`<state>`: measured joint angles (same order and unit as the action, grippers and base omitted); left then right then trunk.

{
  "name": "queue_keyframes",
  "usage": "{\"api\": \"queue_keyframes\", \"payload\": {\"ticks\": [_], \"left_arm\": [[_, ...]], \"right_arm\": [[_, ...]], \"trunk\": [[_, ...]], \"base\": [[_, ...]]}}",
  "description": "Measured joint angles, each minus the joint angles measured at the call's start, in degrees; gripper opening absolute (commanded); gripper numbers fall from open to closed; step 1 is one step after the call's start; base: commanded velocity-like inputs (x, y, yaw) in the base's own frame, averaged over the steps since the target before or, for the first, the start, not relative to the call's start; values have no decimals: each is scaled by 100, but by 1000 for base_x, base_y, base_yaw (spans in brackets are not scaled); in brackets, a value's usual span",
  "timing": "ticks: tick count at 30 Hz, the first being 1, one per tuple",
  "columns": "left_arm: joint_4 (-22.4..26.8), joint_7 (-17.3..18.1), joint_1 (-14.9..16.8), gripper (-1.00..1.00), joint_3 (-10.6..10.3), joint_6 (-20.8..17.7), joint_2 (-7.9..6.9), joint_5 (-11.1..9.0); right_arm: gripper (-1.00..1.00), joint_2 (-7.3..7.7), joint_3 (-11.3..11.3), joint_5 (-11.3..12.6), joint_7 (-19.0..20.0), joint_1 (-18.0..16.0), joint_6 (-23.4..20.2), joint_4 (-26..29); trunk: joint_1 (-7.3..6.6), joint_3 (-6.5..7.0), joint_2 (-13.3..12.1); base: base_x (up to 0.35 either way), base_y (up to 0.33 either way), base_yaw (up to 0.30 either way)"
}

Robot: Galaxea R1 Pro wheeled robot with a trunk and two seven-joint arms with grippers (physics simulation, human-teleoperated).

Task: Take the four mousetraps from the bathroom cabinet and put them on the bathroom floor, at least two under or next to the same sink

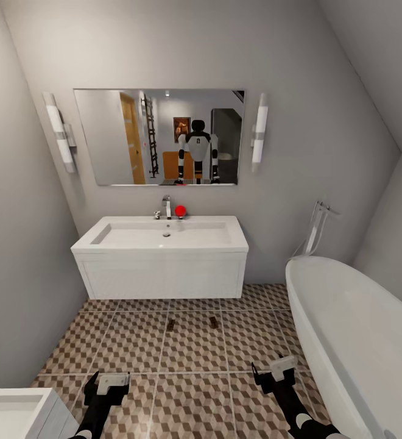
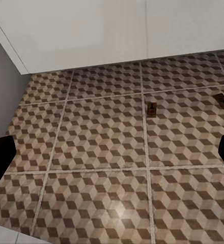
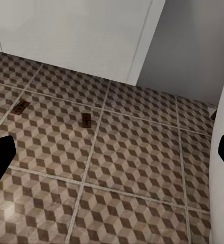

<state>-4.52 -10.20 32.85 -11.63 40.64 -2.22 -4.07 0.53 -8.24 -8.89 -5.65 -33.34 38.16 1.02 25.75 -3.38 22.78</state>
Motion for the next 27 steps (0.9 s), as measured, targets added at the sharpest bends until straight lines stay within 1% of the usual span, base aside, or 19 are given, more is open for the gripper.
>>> {"api": "queue_keyframes", "payload": {"ticks": [8, 10, 15, 27], "left_arm": [[1, -2, 0, 100, 1, 0, 0, -1], [0, -4, 0, 100, 2, 0, 0, -1], [-1, -5, 0, 100, 4, 0, 0, 3], [0, -8, 0, 100, 7, 0, -8, 0]], "right_arm": [[100, 0, 0, 0, -1, 0, 0, 1], [100, -1, 1, 1, -1, 0, 0, 0], [100, -1, 1, 1, 1, 0, 0, 1], [100, -1, 1, 1, 0, 0, 0, 4]], "trunk": [[0, 0, 0], [1, 0, 0], [3, 0, -1], [3, 0, -1]], "base": [[-3, 0, 0], [-130, 0, 0], [-267, 0, 0], [-331, 0, 0]]}}
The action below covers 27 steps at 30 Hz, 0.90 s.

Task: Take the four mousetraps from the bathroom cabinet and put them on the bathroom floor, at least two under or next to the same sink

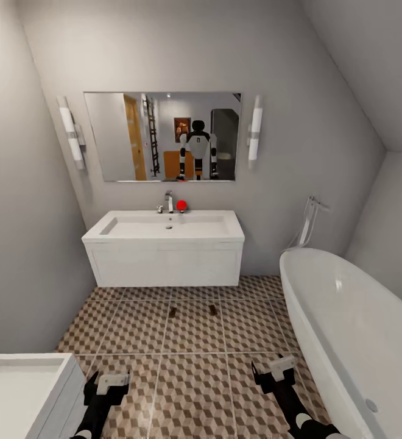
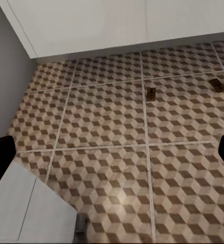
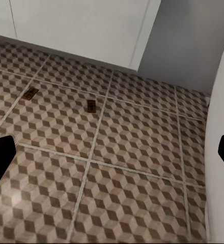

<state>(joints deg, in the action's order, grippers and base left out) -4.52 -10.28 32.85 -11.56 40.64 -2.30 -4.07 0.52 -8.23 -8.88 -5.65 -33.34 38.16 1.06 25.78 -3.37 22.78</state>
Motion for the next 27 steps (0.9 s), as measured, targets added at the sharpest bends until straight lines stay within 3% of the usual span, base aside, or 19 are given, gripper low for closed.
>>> {"api": "queue_keyframes", "payload": {"ticks": [6, 14, 21, 27], "left_arm": [[0, 0, 0, 100, 1, -4, -1, 1], [0, 2, 0, 100, 1, -1, -1, 0], [-9, 10, -140, 100, 4, -7, -35, -3], [-10, 11, -506, 100, 3, -2, -54, -2]], "right_arm": [[100, 0, 0, 0, 0, 0, 0, -1], [100, 13, 0, -1, 6, 0, 1, -2], [100, 416, 6, 8, 61, 131, 36, 0], [100, 531, -4, 5, 67, 298, 194, 0]], "trunk": [[0, 0, 0], [-3, 0, 1], [-4, -1, 1], [-4, -1, 1]], "base": [[-309, 0, 0], [-71, 0, 0], [-3, 0, 0], [0, 0, 0]]}}
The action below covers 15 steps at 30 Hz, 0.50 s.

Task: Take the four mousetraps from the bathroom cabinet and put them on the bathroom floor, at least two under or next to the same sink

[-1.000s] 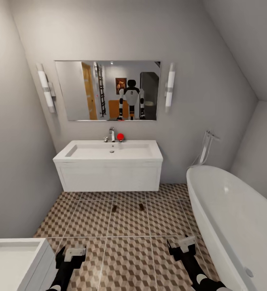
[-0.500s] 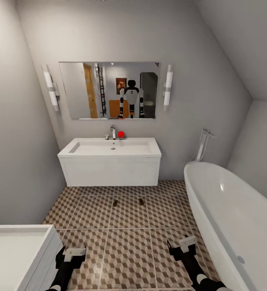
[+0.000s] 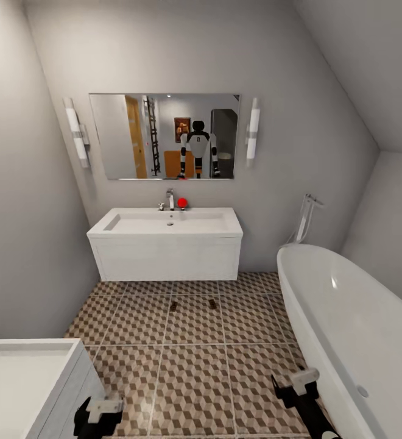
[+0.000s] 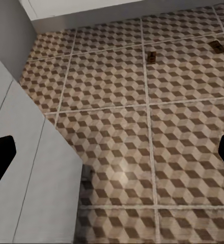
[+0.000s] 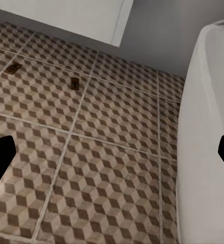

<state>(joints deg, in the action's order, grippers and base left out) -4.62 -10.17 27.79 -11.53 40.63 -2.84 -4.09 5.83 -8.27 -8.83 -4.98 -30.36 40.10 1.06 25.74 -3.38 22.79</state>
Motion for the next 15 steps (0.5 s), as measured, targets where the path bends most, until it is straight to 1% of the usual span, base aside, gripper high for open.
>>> {"api": "queue_keyframes", "payload": {"ticks": [4, 10, 12, 15], "left_arm": [[0, -19, -174, 100, 0, -4, -10, 0], [0, -49, -244, 100, -1, -44, -9, 1], [4, -48, -253, 100, -1, -150, -1, 1], [9, -41, -262, 100, -1, -411, 14, 1]], "right_arm": [[100, 17, 0, 0, -14, 39, 83, 0], [100, 22, 1, 6, -21, 51, 93, -2], [100, 16, 0, 12, -24, 52, 94, -1], [100, 6, -1, 58, -26, 53, 94, 0]], "trunk": [[0, 0, 0], [0, 0, 0], [0, 0, 0], [0, 0, 0]], "base": [[0, 0, 0], [0, 0, 0], [0, 0, 0], [0, 0, 0]]}}
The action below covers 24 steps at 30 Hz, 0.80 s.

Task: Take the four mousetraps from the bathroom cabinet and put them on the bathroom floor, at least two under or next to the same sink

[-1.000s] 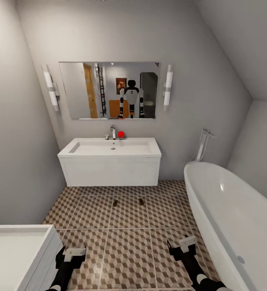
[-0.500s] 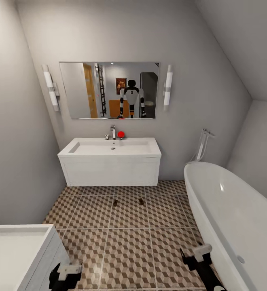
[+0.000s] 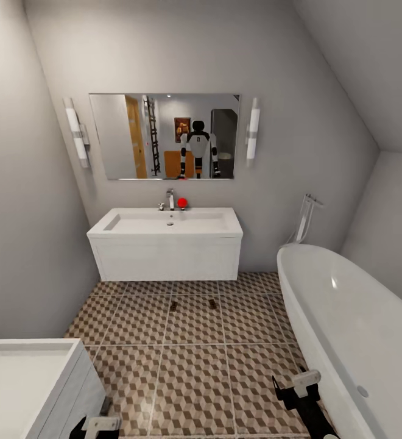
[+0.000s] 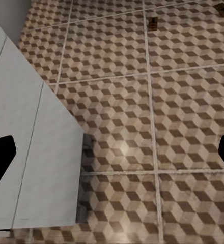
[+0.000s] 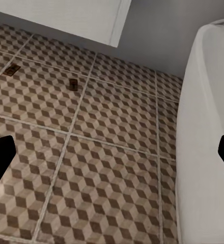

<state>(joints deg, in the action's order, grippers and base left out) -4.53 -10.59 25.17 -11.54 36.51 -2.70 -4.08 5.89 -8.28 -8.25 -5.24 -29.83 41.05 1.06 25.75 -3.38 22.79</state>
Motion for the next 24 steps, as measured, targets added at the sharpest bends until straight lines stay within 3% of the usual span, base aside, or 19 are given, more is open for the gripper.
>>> {"api": "queue_keyframes", "payload": {"ticks": [9, 13, 24], "left_arm": [[8, 5, -5, 100, 0, -193, 47, 0], [10, 5, -7, 100, -1, -202, 54, 1], [11, 5, -7, 100, 0, -205, 55, 0]], "right_arm": [[100, -13, 6, 295, -9, 1, -1, 4], [100, -18, 16, 410, -16, 0, -7, 3], [100, -19, 17, 428, -17, -1, -9, 1]], "trunk": [[0, 0, 0], [0, 0, 0], [0, 0, 0]], "base": [[0, 0, 17], [0, 0, 231], [0, 0, 281]]}}
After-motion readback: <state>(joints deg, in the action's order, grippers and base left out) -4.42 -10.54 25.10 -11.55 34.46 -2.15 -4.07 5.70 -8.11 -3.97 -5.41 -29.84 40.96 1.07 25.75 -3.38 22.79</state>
